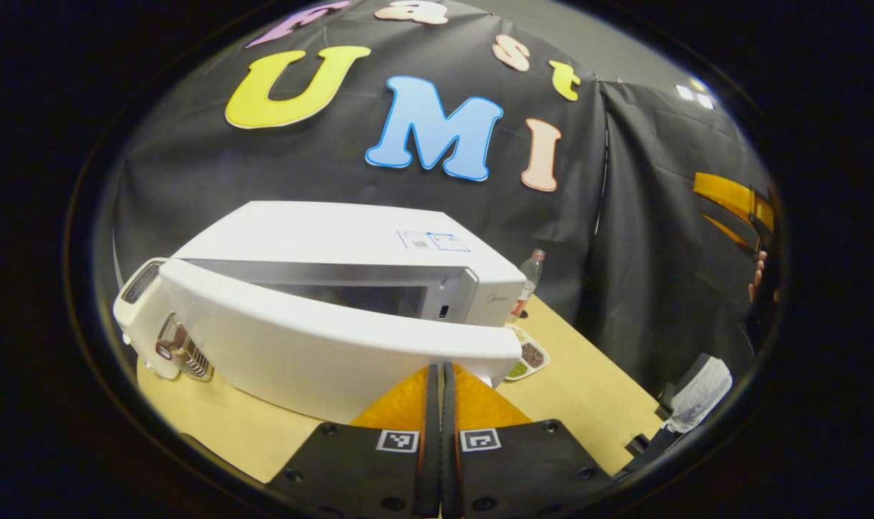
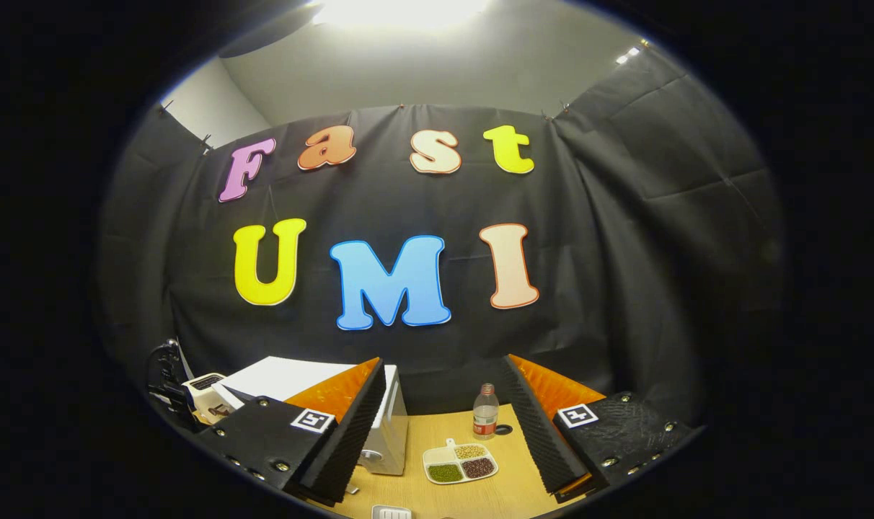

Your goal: Open the microwave oven with the left hand, put the food in, and close the microwave oven.

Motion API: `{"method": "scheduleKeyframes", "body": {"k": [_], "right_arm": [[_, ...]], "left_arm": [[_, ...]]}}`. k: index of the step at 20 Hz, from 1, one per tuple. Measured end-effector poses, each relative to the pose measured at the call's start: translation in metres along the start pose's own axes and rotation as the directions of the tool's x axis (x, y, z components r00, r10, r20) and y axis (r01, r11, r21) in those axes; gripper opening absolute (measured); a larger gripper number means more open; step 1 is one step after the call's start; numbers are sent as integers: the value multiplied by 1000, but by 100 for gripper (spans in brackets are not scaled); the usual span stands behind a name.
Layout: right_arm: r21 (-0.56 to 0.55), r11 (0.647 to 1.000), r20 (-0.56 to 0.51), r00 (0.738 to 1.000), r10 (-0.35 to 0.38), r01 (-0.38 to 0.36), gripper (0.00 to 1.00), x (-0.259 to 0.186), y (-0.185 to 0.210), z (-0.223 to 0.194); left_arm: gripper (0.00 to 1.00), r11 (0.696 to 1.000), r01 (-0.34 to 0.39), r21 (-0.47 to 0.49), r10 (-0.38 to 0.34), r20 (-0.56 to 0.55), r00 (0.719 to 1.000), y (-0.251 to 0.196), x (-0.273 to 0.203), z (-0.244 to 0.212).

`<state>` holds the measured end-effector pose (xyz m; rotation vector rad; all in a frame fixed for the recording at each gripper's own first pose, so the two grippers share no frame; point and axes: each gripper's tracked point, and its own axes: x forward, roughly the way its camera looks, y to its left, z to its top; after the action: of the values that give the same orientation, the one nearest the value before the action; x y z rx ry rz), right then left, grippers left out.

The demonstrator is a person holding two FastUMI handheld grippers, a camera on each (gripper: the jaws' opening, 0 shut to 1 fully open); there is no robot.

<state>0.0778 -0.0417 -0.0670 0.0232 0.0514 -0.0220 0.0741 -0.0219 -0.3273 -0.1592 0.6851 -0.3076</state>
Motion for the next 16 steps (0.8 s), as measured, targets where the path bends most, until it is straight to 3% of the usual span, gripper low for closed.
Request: {"method": "scheduleKeyframes", "body": {"k": [15, 16], "right_arm": [[-15, 1000, -28, 1000, -12, 11, 96, 12, -20, -11], [-14, 1000, -27, 1000, -14, 14, 96, 11, -22, -11]], "left_arm": [[7, 998, -50, -40, 52, 38, 998, 13, 67, 38], [7, 998, -26, -51, 27, 29, 999, 7, 69, 36]]}}
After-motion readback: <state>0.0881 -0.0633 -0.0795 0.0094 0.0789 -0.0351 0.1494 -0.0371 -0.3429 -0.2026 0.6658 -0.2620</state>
